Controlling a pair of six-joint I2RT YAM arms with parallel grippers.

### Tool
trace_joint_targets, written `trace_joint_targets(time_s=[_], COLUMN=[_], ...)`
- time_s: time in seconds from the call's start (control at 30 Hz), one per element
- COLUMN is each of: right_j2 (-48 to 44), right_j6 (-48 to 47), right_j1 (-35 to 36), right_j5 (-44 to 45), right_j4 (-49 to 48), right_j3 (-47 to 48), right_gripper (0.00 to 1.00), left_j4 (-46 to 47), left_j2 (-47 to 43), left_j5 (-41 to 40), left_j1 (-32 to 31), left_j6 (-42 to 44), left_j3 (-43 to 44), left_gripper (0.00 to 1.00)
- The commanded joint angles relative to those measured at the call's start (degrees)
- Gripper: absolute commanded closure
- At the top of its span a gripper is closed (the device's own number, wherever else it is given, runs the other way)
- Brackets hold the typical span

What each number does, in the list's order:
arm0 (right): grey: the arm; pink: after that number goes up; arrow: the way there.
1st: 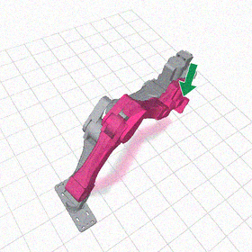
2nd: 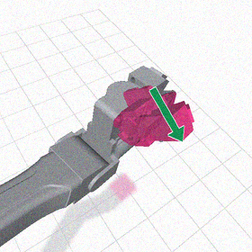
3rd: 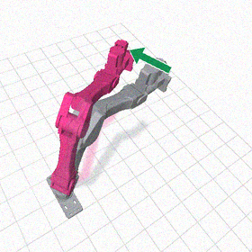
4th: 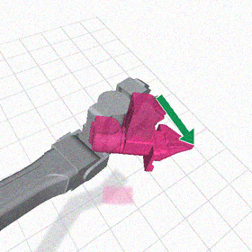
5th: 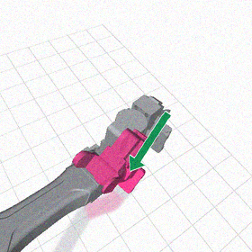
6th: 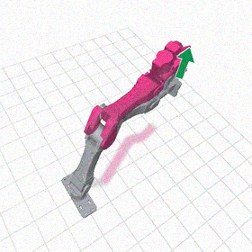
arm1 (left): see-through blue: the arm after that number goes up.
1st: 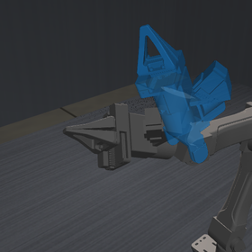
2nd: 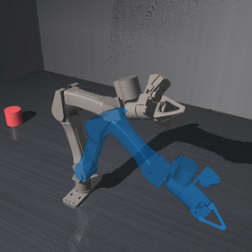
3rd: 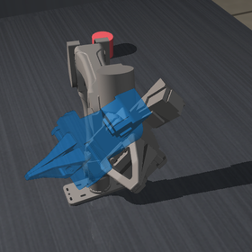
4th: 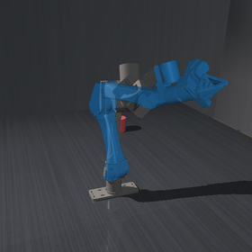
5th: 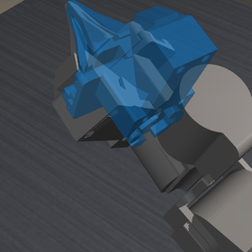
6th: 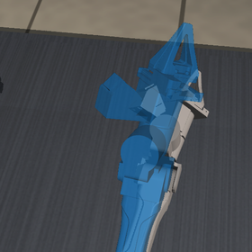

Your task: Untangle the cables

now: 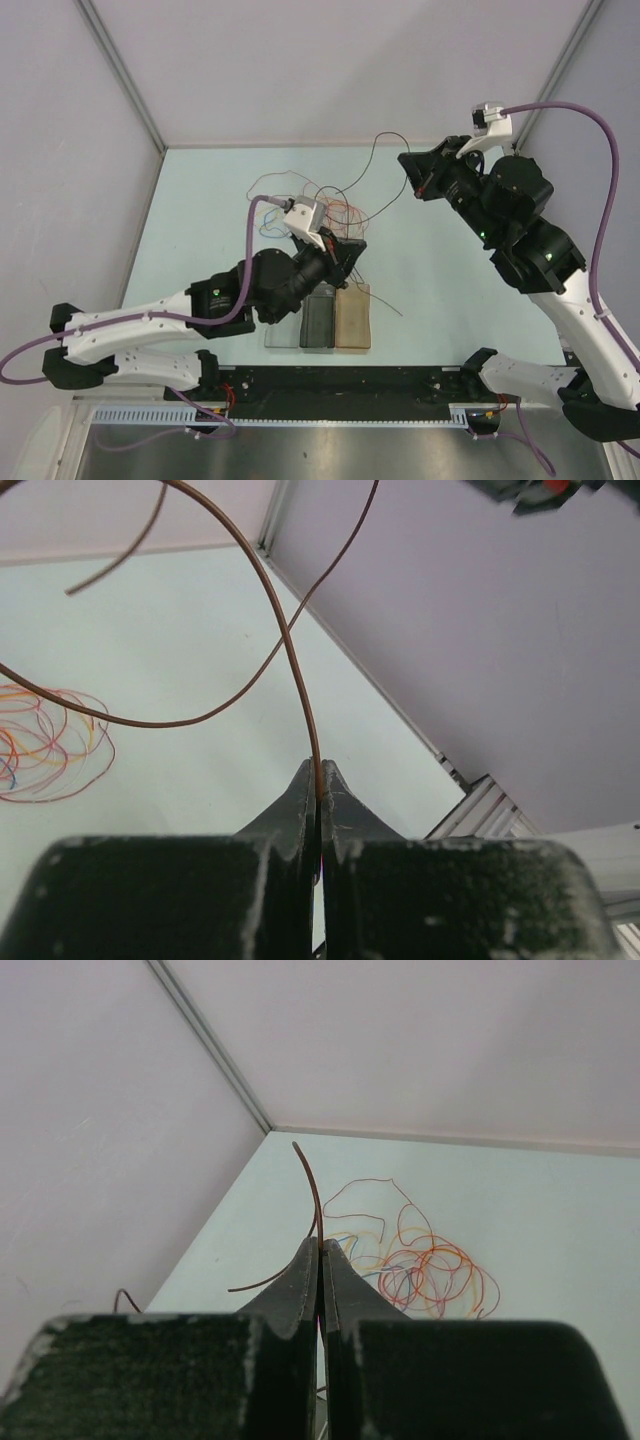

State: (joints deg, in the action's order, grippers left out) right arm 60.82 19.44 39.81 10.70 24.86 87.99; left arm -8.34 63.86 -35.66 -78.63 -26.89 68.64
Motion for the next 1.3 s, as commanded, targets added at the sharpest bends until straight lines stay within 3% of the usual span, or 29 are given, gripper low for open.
trace_joint_targets(time_s=[0.0,0.17,0.33,1.0,1.27], right_j2=[0.5,2.6,3.3,-1.8,-3.0], right_j6=[-1.4,-2.5,-2.2,1.1,2.9], right_j1=[0.4,0.6,0.9,1.1,1.1], right_j5=[0.6,0.5,0.2,2.7,1.3], right_j4=[-2.7,-2.5,-2.8,0.2,4.1], right_j3=[3.5,7.2,8.6,-2.9,-5.2], right_gripper=[1.0,1.0,1.0,1.0,1.0], left_j4=[-0.8,-7.4,-11.6,-9.4,2.2], left_j2=[-3.3,-3.0,-3.3,2.0,1.9], left_j5=[-0.1,2.7,4.1,8.5,19.4], left_j1=[-0.3,-0.3,-0.3,-0.2,-0.3], left_j6=[5.3,7.9,6.8,1.3,-1.4], left_j3=[7.1,15.1,16.9,5.8,-5.2], left_gripper=[1.0,1.0,1.0,1.0,1.0])
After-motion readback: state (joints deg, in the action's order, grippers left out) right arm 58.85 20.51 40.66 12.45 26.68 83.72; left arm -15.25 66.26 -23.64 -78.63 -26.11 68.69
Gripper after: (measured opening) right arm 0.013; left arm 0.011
